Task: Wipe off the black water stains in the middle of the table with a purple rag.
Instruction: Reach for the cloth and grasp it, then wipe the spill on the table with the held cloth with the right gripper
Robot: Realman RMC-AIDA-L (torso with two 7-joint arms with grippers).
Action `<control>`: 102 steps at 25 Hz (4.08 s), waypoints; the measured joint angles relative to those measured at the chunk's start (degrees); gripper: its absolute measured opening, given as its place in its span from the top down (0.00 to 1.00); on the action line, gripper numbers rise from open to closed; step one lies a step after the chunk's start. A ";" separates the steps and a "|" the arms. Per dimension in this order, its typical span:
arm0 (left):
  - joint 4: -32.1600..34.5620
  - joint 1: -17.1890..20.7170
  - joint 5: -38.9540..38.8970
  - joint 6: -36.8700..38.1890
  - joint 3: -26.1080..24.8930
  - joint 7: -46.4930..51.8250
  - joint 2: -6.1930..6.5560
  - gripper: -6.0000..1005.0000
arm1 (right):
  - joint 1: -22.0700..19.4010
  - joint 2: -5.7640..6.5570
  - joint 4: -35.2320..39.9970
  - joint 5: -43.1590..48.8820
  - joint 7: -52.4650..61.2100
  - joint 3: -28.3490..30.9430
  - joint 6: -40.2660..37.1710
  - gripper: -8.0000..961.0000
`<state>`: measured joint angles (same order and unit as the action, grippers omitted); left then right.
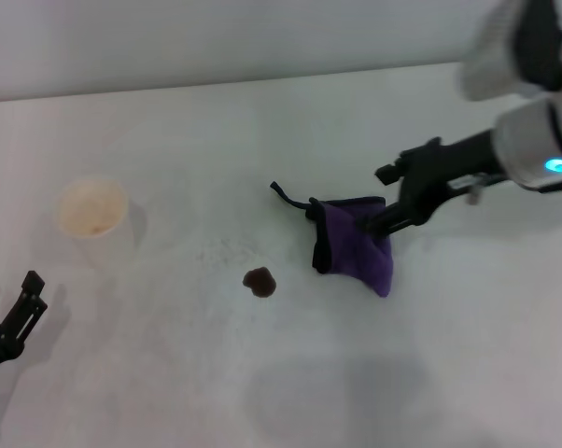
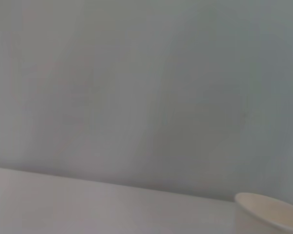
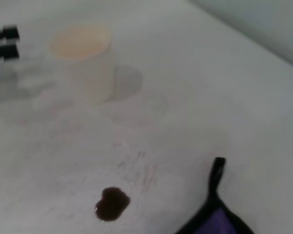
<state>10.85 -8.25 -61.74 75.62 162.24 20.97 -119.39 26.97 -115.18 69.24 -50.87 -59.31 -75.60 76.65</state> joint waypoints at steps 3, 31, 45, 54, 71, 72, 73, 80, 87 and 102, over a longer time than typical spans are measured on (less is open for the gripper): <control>-0.47 -0.60 -0.03 -0.31 0.00 -0.01 -0.05 0.12 | 1.78 -0.17 4.16 3.56 6.09 -7.27 -0.90 0.09; -0.48 -2.72 0.17 -0.72 0.01 -0.06 -0.05 0.12 | 3.06 -0.24 -4.00 10.11 12.22 -18.18 -14.09 0.10; -0.48 -2.77 0.01 -0.75 0.00 -0.06 -0.07 0.12 | 3.84 -0.34 -6.40 10.62 12.86 -18.01 -14.57 0.45; -0.45 -2.81 -0.14 -0.75 0.00 -0.05 -0.14 0.12 | 5.08 -0.14 -8.52 10.61 14.03 -17.74 -14.31 0.75; -0.03 -2.98 -0.14 -0.74 0.01 -0.05 -0.14 0.12 | 4.90 -0.41 -1.30 -0.34 13.89 -20.87 -8.80 0.91; -0.02 -3.01 -0.14 -0.74 0.00 -0.04 -0.13 0.12 | 5.04 -0.44 -1.53 -0.42 14.01 -22.34 -9.15 0.91; -0.02 -3.06 -0.14 -0.74 0.01 0.00 -0.14 0.12 | 5.17 -0.53 -1.88 -0.44 14.12 -24.06 -9.65 0.91; -0.02 -3.48 -0.15 -0.74 0.00 0.24 -0.14 0.12 | 4.35 -0.69 -3.50 -0.57 15.78 -36.03 -19.61 0.92; -0.04 -3.86 -0.20 -0.74 0.00 0.28 -0.14 0.12 | 4.35 -0.95 -6.13 -3.34 16.06 -38.88 -25.85 0.92; -0.39 -3.45 -0.92 -0.74 0.00 0.30 -0.07 0.12 | 4.37 -0.67 -14.02 -6.11 16.07 -33.65 -39.00 0.92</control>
<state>10.47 -11.70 -62.66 74.89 162.24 21.27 -119.46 31.34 -115.85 55.22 -56.97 -43.24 -109.25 37.65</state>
